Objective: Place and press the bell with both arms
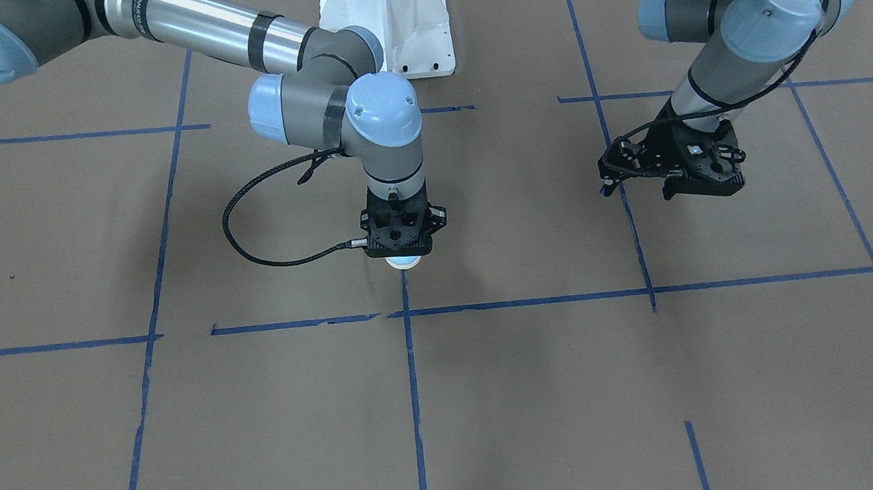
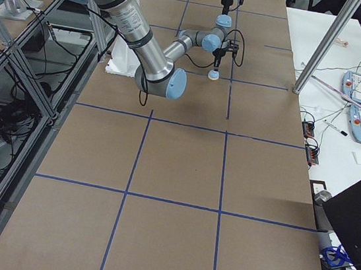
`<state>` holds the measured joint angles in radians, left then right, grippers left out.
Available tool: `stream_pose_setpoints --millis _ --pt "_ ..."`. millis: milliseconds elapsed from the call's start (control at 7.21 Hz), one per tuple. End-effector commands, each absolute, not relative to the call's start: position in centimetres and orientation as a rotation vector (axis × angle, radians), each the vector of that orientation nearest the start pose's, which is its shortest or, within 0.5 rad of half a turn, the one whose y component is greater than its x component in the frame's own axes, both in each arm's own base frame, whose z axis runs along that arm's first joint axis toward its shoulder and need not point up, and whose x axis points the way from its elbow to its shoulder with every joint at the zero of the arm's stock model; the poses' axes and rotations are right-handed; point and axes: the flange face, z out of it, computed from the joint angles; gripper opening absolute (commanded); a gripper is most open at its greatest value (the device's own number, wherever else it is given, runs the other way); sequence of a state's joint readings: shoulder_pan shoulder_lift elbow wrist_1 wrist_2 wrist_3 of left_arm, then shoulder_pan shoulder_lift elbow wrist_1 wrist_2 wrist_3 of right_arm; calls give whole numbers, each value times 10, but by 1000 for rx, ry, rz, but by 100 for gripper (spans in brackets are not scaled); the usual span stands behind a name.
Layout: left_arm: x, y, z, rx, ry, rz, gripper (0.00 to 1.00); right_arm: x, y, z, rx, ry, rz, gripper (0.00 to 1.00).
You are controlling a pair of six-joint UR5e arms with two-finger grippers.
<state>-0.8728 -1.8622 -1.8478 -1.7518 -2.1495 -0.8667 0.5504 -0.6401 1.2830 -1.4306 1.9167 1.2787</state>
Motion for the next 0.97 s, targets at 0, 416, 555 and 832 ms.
stream_pose_setpoints --millis 0,416,555,832 --pt "312 -495 344 135 911 55 100 -567 -514 144 -37 -911 110 0" --pt "308 -489 356 126 895 54 100 -483 -519 202 1 -912 150 0" --pt "305 -488 360 126 891 54 100 -415 -529 240 45 -914 103 0" --pt "296 -476 370 115 886 55 100 -293 -557 333 63 -900 -17 49"
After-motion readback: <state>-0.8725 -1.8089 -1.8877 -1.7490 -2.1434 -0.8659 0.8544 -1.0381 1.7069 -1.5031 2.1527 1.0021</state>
